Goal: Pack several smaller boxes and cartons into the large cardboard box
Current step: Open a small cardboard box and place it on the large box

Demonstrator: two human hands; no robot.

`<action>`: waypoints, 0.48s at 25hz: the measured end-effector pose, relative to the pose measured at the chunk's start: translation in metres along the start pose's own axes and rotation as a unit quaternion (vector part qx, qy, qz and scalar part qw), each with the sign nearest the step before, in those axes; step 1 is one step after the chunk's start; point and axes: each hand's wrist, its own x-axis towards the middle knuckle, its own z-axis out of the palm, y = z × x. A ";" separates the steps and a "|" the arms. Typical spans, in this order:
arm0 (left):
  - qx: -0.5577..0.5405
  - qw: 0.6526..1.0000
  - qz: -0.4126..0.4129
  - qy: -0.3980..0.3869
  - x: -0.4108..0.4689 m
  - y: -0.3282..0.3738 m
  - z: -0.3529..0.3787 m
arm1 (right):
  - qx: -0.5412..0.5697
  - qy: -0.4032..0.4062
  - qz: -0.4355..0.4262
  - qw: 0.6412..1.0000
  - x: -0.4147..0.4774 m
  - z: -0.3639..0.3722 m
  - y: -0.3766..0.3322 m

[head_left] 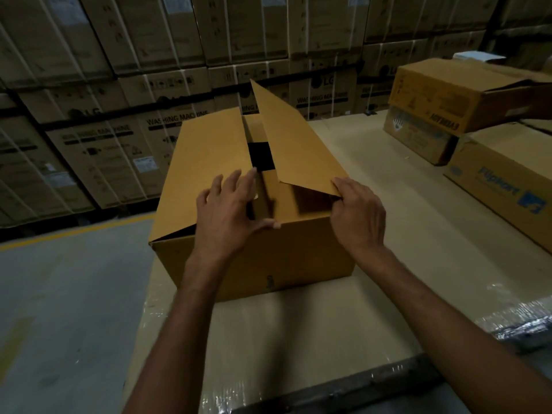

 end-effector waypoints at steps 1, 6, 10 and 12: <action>-0.003 0.999 -0.006 -0.051 -0.002 -0.010 0.004 | -0.001 -0.026 0.004 1.000 0.001 0.001 -0.003; 0.011 0.998 -0.028 -0.047 0.001 -0.036 -0.003 | -0.003 -0.134 -0.036 0.990 0.035 -0.003 -0.014; 0.004 0.993 -0.054 0.109 -0.011 -0.036 -0.028 | 0.016 -0.098 -0.087 0.991 0.038 -0.014 -0.020; -0.019 0.981 -0.057 0.187 -0.028 -0.024 -0.039 | 0.042 -0.039 -0.108 0.992 0.029 -0.027 -0.019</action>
